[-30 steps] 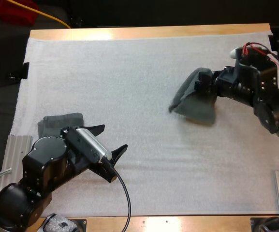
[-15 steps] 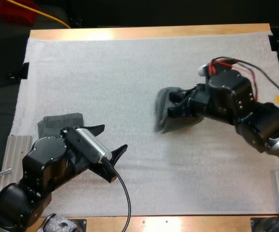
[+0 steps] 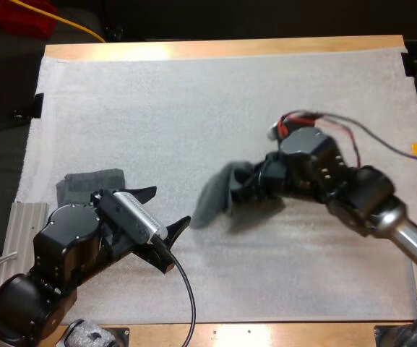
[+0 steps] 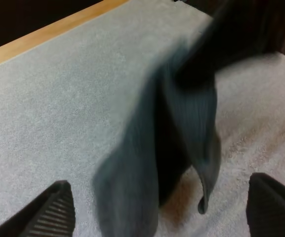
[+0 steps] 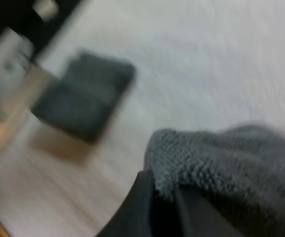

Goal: Pick towel from pile, fold and stack

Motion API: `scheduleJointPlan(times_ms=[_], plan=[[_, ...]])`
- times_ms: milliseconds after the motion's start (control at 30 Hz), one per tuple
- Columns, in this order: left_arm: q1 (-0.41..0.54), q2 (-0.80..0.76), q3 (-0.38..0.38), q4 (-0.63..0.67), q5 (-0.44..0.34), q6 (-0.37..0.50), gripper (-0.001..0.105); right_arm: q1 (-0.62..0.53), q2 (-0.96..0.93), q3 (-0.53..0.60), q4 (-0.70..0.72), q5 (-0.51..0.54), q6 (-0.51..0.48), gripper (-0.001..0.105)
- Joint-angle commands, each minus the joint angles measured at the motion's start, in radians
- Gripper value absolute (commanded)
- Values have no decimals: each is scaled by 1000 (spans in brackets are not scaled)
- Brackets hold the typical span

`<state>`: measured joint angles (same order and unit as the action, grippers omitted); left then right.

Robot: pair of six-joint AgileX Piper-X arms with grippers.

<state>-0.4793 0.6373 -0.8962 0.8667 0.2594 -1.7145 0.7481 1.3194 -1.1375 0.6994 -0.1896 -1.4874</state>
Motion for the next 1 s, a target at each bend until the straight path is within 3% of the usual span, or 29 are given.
scheduleJointPlan(times_ms=[0,100,300,500,567,733,800,867,933,967], plan=[[-3,-2,-9,-4,8,-9,70,1,14,23,17,0,-12,1],[-3,-2,-9,-4,8,-9,70,1,48,98,28,-6,-12,1],[-3,-2,-9,-4,8,-9,70,1,63,198,158,-160,-20,1],[-3,-2,-9,-4,8,-9,70,1,63,213,341,-126,-97,1],[-3,-2,-9,-4,8,-9,70,1,63,213,368,-55,-97,1],[-3,-2,-9,-4,8,-9,70,1,63,213,416,346,-95,2],[-3,-2,-9,-4,8,-9,70,1,63,213,416,423,-95,5],[-3,-2,-9,-4,8,-9,70,1,63,213,416,463,-95,14],[-3,-2,-9,-4,8,-9,70,1,63,213,423,473,-74,33],[-3,-2,-9,-4,8,-9,70,1,63,213,425,476,-67,38]])
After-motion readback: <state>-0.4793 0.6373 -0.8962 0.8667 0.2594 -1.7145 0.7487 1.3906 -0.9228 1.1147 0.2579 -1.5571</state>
